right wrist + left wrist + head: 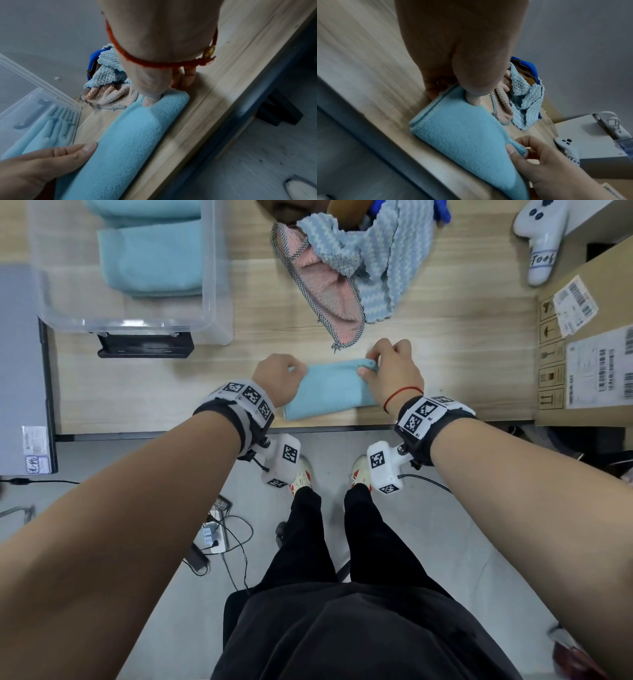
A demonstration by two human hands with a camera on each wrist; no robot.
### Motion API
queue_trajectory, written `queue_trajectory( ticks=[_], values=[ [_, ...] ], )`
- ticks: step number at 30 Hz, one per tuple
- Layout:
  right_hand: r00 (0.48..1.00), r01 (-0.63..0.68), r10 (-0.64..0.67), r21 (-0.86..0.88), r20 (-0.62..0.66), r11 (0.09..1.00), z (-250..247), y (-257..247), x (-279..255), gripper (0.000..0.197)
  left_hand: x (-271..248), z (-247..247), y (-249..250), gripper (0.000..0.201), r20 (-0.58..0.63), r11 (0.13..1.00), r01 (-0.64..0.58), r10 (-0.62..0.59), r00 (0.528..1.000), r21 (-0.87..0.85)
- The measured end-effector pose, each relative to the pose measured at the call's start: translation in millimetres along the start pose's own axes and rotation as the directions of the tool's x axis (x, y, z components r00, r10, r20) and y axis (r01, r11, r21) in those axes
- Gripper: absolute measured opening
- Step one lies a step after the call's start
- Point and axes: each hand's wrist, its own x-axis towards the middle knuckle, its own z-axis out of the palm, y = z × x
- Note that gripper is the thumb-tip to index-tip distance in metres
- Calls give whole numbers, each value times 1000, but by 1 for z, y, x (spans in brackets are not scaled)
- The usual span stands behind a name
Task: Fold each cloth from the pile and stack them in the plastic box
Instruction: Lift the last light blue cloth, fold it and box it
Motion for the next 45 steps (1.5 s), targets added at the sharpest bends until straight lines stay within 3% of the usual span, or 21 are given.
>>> queue_trajectory(
  ticks=[5,8,11,15,19,28,37,45],
  values=[
    [988,122,-128,78,81,989,-10,14,-13,43,-20,-5,12,27,-17,994,-102,103,995,43],
    [944,253,-274,127,182,959,-35,4,-26,67,-33,-17,36,24,-5,975,-209,210,978,75],
    [884,385,-371,8,284,923,-67,-19,-39,87,-50,-34,73,22,33,936,-332,331,943,119],
    [838,476,-433,-57,333,877,-106,-37,-47,59,-71,-65,114,22,22,869,-441,448,894,223],
    [851,476,-433,-89,298,875,-141,-42,-44,45,-88,-96,141,21,-43,819,-474,513,857,322],
    [782,584,-577,45,236,810,-193,-77,-31,33,-119,-166,137,21,-310,894,-322,416,855,312],
    [737,664,-655,-2,165,747,-186,-184,3,25,-92,-249,69,20,-310,931,-225,313,898,287],
    [771,618,-609,14,188,786,-139,-291,55,27,-37,-334,2,24,-269,940,-179,260,927,292]
  ],
)
